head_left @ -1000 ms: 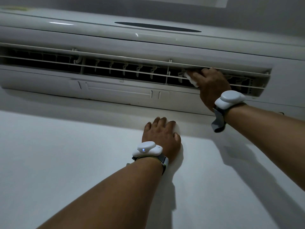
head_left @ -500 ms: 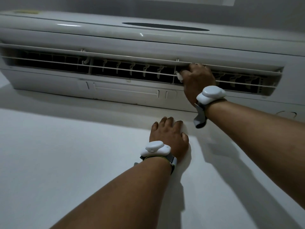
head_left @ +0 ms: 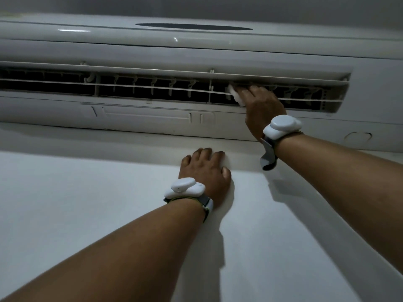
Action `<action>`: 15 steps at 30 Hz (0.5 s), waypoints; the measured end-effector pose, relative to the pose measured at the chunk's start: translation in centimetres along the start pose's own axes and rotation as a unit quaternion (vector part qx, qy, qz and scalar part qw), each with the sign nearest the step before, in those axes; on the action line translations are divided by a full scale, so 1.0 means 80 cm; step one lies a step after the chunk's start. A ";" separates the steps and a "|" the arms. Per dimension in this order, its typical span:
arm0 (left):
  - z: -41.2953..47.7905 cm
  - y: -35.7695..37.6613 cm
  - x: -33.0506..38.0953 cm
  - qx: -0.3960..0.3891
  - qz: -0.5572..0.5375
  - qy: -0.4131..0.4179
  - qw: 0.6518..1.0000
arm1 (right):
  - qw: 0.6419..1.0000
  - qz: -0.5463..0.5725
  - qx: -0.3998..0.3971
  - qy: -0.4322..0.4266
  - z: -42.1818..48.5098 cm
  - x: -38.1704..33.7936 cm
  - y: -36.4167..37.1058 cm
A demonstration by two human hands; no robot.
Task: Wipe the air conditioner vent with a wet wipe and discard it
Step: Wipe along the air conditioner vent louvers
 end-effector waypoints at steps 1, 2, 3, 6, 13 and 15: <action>0.002 0.002 -0.002 -0.001 0.011 -0.004 1.000 | 1.000 -0.005 -0.002 0.004 -0.005 0.010 -0.001; 0.005 0.003 -0.001 -0.003 0.022 -0.008 1.000 | 1.000 -0.012 -0.003 0.008 -0.011 0.023 -0.002; 0.009 0.005 0.000 -0.006 0.035 -0.015 0.999 | 1.000 -0.017 -0.005 0.012 -0.016 0.034 -0.004; 0.021 0.009 0.012 -0.016 0.070 -0.047 0.996 | 0.999 -0.035 -0.011 0.017 -0.032 0.070 -0.010; 0.012 0.021 0.020 0.038 0.049 -0.085 0.994 | 0.993 -0.066 -0.018 0.101 -0.063 0.142 -0.031; 0.008 0.018 0.018 0.045 0.052 -0.080 0.994 | 0.989 -0.068 -0.012 0.127 -0.064 0.132 -0.032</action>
Point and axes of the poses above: each hand's wrist, its own z-axis towards the middle knuckle, its own y-axis out of the palm, x = y × z, the point moved 2 cm from there along z, towards the middle knuckle, and after that the axes turned 2 degrees about -z, right-handed, at the moved point
